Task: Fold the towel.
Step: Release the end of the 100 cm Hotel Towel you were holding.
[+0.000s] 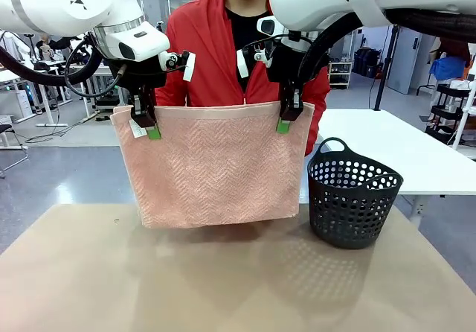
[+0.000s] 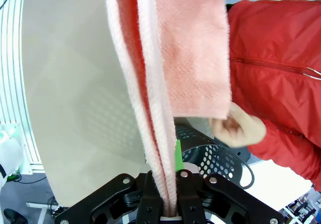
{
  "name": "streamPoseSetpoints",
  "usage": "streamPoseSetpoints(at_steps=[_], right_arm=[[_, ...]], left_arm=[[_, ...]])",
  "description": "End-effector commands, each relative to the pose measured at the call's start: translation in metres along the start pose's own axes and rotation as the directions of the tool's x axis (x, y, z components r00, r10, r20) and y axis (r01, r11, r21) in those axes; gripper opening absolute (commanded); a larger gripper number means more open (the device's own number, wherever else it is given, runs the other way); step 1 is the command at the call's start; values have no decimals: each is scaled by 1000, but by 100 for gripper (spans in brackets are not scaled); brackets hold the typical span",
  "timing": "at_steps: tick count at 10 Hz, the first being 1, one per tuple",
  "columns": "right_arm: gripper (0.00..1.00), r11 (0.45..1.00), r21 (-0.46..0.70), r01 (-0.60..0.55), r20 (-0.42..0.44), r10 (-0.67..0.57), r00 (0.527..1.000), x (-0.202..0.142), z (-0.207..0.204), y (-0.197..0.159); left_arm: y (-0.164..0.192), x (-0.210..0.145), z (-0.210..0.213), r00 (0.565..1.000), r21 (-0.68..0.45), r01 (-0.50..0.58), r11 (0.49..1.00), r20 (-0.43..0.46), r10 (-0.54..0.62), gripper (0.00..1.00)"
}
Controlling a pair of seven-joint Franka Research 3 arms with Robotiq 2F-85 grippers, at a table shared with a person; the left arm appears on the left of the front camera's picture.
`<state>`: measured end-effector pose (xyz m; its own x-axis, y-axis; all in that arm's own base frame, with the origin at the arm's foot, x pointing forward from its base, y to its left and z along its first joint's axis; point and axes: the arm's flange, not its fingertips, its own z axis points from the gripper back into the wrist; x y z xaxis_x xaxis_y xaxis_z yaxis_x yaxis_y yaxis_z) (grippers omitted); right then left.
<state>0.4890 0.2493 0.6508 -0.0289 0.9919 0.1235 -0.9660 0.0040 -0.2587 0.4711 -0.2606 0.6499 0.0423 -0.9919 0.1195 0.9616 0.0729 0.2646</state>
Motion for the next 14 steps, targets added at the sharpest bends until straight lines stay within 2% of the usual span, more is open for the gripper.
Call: streamPoseSetpoints(at_steps=[1,14], right_arm=[[0,1000,-5,-2,-2,2,1000,-2,2,2],[0,1000,-5,-2,-2,2,1000,-2,2,2]], left_arm=[[0,-1,2,1000,3,-2,1000,1,2,0],[0,-1,2,1000,3,-2,1000,1,2,0]])
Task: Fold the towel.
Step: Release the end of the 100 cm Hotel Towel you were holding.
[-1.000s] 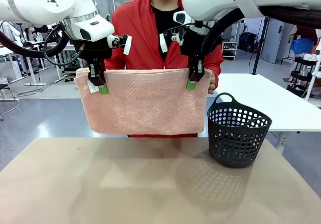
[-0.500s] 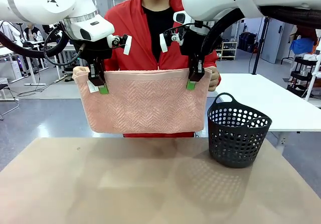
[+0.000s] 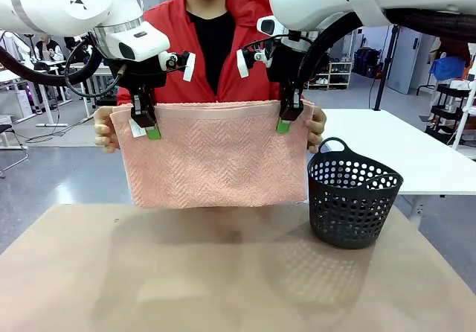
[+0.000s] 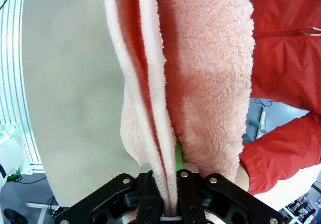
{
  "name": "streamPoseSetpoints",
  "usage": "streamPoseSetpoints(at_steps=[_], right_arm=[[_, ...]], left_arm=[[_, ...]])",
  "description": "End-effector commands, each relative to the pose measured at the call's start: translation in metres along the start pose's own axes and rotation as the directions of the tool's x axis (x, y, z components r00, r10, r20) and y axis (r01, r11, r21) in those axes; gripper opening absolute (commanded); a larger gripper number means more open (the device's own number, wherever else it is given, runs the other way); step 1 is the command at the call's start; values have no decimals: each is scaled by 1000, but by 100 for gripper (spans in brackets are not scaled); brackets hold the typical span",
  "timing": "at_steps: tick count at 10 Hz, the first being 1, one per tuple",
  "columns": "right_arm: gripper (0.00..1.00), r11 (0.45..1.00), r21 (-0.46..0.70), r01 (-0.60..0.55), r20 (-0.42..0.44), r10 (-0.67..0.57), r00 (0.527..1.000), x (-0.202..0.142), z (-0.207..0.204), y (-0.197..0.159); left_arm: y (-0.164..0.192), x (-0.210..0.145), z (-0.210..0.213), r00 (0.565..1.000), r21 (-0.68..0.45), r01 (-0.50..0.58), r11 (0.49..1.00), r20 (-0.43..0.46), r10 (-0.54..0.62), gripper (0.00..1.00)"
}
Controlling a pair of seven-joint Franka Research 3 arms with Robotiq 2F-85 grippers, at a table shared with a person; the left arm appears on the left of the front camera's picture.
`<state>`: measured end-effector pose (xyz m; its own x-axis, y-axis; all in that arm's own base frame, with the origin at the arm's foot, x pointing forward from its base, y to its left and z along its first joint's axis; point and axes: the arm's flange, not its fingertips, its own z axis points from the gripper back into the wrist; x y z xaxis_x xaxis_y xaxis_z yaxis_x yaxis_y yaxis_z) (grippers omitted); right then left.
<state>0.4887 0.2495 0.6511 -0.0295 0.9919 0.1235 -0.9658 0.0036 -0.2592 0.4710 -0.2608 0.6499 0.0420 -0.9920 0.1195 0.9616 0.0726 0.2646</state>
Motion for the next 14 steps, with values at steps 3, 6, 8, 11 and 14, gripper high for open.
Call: streamPoseSetpoints(at_steps=[3,6,8,11,14], right_arm=[[0,1000,-4,-2,-2,2,1000,-2,2,2],[0,1000,-4,-2,-2,2,1000,-2,2,2],[0,1000,-4,-2,-2,2,1000,-2,2,2],[0,1000,-4,-2,-2,2,1000,-2,2,2],[35,1000,-13,-3,7,3,1000,0,5,0]], left_arm=[[0,-1,2,1000,3,-2,1000,1,2,0],[0,-1,2,1000,3,-2,1000,1,2,0],[0,-1,2,1000,3,-2,1000,1,2,0],[0,-1,2,1000,3,-2,1000,1,2,0],[-1,1,4,1000,17,19,1000,-1,-19,46]])
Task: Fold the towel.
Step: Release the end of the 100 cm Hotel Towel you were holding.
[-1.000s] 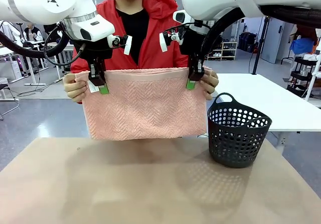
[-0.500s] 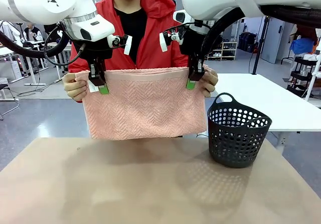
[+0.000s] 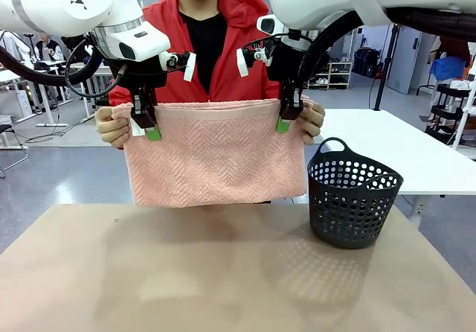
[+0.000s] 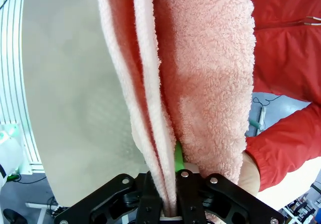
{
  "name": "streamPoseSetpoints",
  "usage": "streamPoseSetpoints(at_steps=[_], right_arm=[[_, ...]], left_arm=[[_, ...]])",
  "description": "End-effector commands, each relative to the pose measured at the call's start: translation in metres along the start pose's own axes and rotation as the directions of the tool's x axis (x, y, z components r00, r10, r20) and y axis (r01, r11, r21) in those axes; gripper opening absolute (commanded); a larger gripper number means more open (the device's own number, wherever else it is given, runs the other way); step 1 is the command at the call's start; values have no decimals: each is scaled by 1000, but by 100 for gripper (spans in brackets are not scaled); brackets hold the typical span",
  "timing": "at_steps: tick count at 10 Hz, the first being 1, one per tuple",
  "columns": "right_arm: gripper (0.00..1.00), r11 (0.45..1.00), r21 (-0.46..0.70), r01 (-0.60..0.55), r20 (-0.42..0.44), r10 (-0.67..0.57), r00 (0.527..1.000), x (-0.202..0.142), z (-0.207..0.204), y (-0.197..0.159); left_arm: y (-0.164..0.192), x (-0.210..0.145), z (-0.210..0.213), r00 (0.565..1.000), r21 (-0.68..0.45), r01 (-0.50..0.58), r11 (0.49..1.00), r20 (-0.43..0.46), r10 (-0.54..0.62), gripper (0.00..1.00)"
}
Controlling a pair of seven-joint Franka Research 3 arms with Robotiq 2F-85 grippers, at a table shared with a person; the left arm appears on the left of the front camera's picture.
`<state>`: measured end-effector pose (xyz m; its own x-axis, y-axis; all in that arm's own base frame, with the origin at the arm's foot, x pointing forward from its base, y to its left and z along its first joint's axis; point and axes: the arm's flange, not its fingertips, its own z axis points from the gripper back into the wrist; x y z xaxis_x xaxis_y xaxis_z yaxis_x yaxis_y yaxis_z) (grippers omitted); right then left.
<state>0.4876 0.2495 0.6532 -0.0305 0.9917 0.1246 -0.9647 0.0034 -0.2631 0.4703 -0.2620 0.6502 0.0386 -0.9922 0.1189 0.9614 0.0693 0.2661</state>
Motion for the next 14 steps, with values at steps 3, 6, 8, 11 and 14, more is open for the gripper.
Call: streamPoseSetpoints(at_steps=[3,6,8,11,14], right_arm=[[38,998,-61,9,41,-7,999,-3,30,6],[100,985,-170,7,103,11,995,-11,90,25],[100,980,-177,89,188,-55,981,-30,122,36],[100,911,-150,383,315,-323,892,-92,156,59],[100,780,-108,617,395,-536,746,-147,156,77]], left_arm=[[1,-6,29,1000,51,-22,998,18,21,91],[-12,-22,90,993,94,-65,993,106,55,100],[-21,-36,117,977,95,-152,984,163,135,100],[-42,-91,148,873,116,-452,884,260,412,100],[-61,-164,146,680,83,-709,701,343,648,100]])
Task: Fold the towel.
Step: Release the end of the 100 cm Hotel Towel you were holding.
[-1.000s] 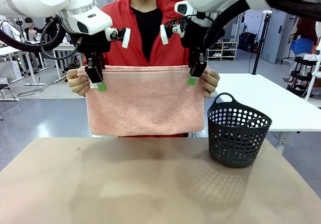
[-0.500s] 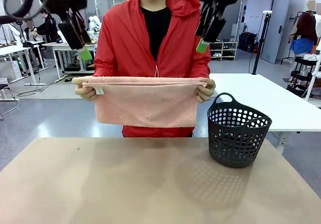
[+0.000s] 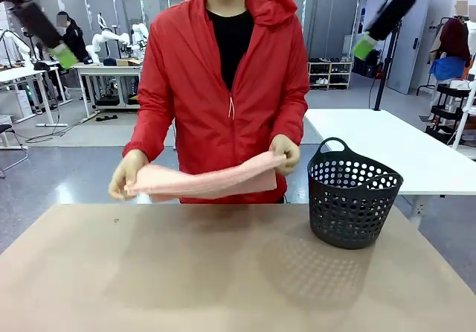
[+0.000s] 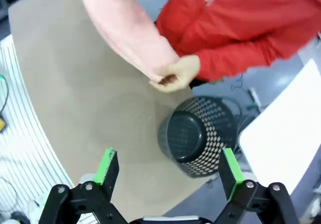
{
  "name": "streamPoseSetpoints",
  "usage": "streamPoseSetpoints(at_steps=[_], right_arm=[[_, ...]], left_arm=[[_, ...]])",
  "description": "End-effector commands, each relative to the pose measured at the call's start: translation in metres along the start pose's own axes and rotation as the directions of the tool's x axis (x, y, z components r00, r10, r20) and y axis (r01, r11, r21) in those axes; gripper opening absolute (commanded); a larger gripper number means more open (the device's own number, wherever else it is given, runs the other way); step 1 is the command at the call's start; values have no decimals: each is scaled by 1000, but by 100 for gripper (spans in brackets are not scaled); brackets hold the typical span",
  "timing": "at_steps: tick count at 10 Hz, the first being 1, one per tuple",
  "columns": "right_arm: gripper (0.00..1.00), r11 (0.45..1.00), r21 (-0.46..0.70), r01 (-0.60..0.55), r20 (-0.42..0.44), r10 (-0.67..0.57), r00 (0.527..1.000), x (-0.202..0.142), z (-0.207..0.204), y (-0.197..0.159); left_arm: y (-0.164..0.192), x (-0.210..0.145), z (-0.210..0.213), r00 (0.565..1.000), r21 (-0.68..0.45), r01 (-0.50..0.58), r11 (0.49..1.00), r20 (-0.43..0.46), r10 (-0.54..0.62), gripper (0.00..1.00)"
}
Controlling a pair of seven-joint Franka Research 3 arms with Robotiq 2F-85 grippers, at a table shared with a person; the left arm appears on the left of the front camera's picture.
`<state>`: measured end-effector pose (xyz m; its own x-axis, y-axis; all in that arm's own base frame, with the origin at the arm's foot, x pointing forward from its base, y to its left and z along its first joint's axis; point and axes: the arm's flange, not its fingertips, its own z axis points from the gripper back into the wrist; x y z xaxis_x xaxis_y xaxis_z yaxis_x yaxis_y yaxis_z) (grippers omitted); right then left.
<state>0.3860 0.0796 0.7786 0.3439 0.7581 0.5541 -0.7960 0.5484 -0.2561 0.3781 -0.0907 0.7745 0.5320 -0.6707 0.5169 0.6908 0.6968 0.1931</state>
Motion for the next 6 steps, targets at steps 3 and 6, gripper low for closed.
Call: streamPoseSetpoints(at_steps=[3,6], right_arm=[[100,984,-45,170,48,-168,985,-22,-13,5],[100,988,-38,153,31,-152,988,-24,-10,-2]], left_arm=[[1,-41,-12,984,28,-157,987,90,154,100],[10,-43,-7,986,41,-156,987,58,153,100]])
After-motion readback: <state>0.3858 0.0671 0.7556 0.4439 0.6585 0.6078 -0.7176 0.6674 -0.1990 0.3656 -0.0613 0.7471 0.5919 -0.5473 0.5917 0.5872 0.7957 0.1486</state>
